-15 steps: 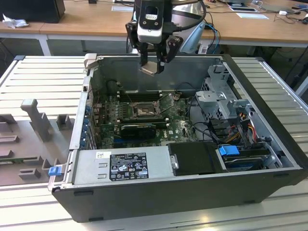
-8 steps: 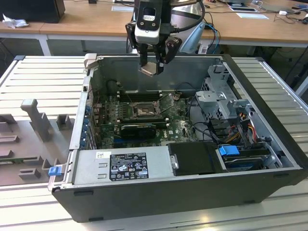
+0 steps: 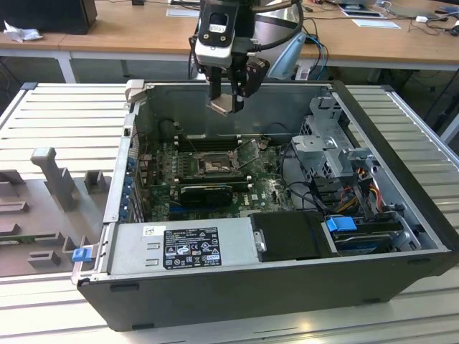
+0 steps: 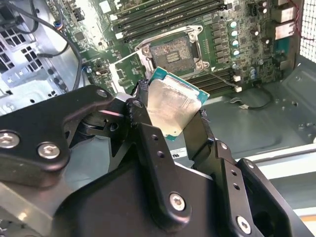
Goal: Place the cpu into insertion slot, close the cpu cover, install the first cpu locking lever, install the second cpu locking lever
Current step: 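Place the cpu into insertion slot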
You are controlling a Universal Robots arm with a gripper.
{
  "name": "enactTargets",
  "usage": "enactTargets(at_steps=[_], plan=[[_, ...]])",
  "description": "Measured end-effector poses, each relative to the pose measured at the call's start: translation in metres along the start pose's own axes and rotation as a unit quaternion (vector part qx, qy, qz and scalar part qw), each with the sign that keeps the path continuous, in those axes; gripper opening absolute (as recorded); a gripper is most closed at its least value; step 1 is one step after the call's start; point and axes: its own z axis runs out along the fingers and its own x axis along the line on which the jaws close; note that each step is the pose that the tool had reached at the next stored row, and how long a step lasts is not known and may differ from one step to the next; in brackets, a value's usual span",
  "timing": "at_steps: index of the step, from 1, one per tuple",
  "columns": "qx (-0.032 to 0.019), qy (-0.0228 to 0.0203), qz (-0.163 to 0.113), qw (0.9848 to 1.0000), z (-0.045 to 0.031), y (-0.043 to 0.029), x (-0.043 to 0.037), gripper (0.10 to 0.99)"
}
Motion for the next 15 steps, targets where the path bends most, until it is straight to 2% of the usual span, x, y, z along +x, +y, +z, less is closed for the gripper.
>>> enactTargets(at_steps=[3, 13, 15], plan=[[-0.0004, -0.0022, 0.025, 0.9997, 0.0004, 0.0, 0.0, 0.529], [-0.0011, -0.0051, 0.057, 0.9984, 0.001, -0.0001, 0.0, 0.529], [-0.0014, -0.0066, 0.074, 0.9972, 0.0011, -0.0001, 0.0, 0.529]])
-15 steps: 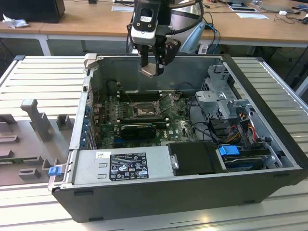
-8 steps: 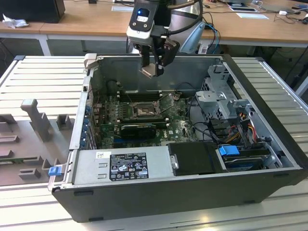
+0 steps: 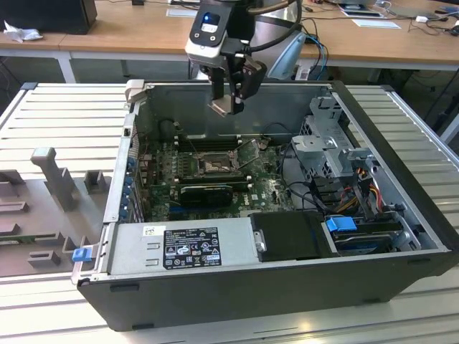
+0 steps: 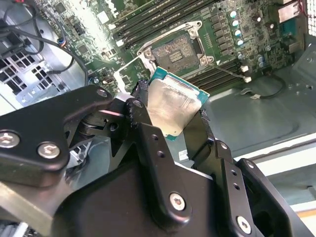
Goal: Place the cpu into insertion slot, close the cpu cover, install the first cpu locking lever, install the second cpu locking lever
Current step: 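Place the cpu into insertion slot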
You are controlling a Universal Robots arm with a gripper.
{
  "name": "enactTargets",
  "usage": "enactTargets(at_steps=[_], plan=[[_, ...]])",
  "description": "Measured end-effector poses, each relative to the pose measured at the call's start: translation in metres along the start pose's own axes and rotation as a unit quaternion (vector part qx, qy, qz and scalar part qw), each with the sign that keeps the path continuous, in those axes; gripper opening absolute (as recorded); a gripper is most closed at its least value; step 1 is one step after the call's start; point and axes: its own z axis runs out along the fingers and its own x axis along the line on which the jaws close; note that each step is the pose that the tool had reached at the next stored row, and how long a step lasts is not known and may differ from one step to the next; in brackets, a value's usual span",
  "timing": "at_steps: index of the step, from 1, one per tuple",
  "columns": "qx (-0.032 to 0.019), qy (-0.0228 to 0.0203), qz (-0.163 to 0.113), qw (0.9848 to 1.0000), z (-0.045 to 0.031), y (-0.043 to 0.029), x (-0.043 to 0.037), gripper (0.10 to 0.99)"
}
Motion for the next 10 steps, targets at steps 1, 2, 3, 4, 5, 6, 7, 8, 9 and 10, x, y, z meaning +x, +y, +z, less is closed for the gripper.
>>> enactTargets(at_steps=[1, 2, 3, 4, 5, 6, 7, 8, 9, 10], plan=[[-0.0003, -0.0014, 0.015, 0.9999, 0.0001, 0.0, 0.0, 0.529], [-0.0004, -0.0021, 0.023, 0.9997, 0.0002, 0.0, 0.0, 0.529], [-0.0006, -0.0027, 0.031, 0.9995, 0.0003, 0.0, 0.0, 0.529], [-0.0008, -0.0035, 0.039, 0.9992, 0.0005, 0.0, 0.0, 0.529], [-0.001, -0.0043, 0.049, 0.9988, 0.0006, 0.0, 0.0, 0.529], [-0.0011, -0.0052, 0.058, 0.9983, 0.0008, 0.0, -0.0001, 0.529], [-0.0012, -0.0059, 0.065, 0.9978, 0.0009, -0.0001, 0.0, 0.529], [-0.0015, -0.0068, 0.076, 0.9971, 0.001, -0.0001, -0.0001, 0.529], [-0.0016, -0.0073, 0.082, 0.9966, 0.0011, -0.0001, -0.0001, 0.529], [-0.0017, -0.0082, 0.091, 0.9958, 0.0012, -0.0001, -0.0001, 0.529]])
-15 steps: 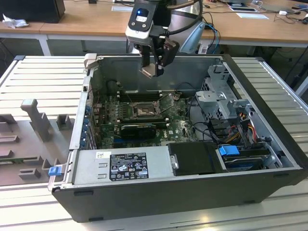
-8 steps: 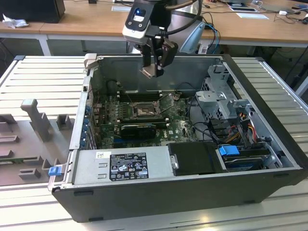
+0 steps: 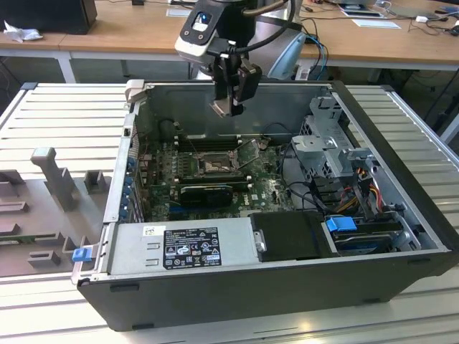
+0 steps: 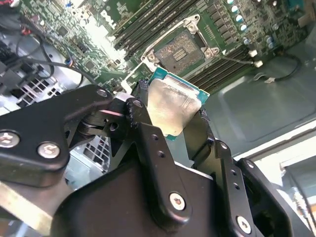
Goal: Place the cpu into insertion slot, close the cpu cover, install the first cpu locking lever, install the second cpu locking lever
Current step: 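Place the cpu into insertion slot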
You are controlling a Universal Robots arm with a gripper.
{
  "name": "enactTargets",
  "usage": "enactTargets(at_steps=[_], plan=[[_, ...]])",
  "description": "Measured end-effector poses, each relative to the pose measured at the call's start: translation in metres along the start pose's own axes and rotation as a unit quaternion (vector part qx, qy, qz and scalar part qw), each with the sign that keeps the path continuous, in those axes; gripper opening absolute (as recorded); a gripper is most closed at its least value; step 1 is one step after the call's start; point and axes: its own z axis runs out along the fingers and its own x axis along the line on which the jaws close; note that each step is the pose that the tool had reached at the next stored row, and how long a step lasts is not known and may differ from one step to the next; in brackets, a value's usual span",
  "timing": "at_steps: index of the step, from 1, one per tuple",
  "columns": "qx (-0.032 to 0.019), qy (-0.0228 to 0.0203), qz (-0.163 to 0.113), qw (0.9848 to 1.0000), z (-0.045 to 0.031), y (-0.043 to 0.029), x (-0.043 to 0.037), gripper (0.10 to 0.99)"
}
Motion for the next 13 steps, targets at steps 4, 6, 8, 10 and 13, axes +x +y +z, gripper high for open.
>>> enactTargets(at_steps=[4, 6, 8, 10, 13], plan=[[-0.0007, -0.003, 0.034, 0.9994, 0.0011, -0.0001, 0.0, 0.529], [-0.0009, -0.0042, 0.048, 0.9989, 0.0019, -0.0002, 0.0, 0.529], [-0.0012, -0.0055, 0.062, 0.9981, 0.0029, -0.0002, 0.0, 0.529], [-0.0019, -0.0084, 0.094, 0.9955, 0.006, -0.0005, -0.0001, 0.529], [-0.0024, -0.0108, 0.122, 0.9925, 0.0088, -0.0008, -0.0002, 0.529]])
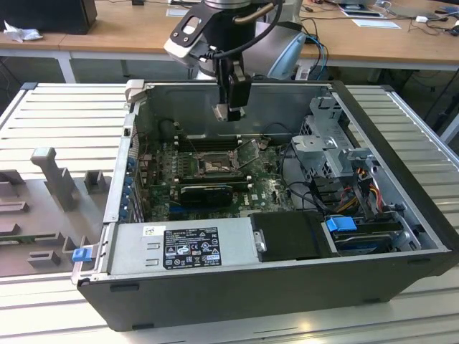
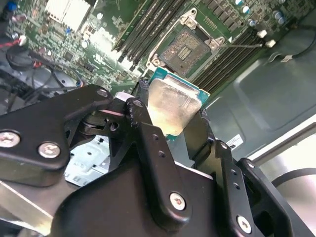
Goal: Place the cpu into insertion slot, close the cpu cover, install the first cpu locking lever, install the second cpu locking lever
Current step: 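Place the cpu into insertion slot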
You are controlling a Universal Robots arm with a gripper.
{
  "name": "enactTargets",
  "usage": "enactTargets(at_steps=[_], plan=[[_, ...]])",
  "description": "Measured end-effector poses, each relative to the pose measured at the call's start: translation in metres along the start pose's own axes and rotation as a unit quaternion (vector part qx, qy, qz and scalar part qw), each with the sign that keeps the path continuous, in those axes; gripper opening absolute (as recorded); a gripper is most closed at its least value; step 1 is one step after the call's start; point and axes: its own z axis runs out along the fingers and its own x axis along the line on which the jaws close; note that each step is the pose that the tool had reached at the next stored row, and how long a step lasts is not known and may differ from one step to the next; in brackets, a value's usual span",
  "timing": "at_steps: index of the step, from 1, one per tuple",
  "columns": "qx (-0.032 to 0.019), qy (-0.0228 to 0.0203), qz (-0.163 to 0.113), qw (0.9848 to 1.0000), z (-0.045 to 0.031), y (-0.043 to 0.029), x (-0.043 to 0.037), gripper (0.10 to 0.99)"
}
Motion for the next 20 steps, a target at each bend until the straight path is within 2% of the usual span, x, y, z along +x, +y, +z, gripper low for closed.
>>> enactTargets(at_steps=[4, 10, 12, 14, 16, 20], plan=[[0.0009, -0.0019, 0.022, 0.9998, 0.0066, -0.0006, 0.0002, 0.529], [0.002, -0.0018, 0.023, 0.9997, 0.0123, -0.0011, 0.0003, 0.529], [0.0016, -0.0038, 0.045, 0.999, 0.015, -0.0014, 0.0002, 0.529], [0.0009, -0.0066, 0.077, 0.997, 0.0187, -0.0017, 0.0001, 0.529], [0.0008, -0.007, 0.082, 0.9966, 0.0206, -0.0019, 0.0001, 0.529], [0.0008, -0.007, 0.083, 0.9966, 0.0294, -0.0027, 0.0007, 0.529]])
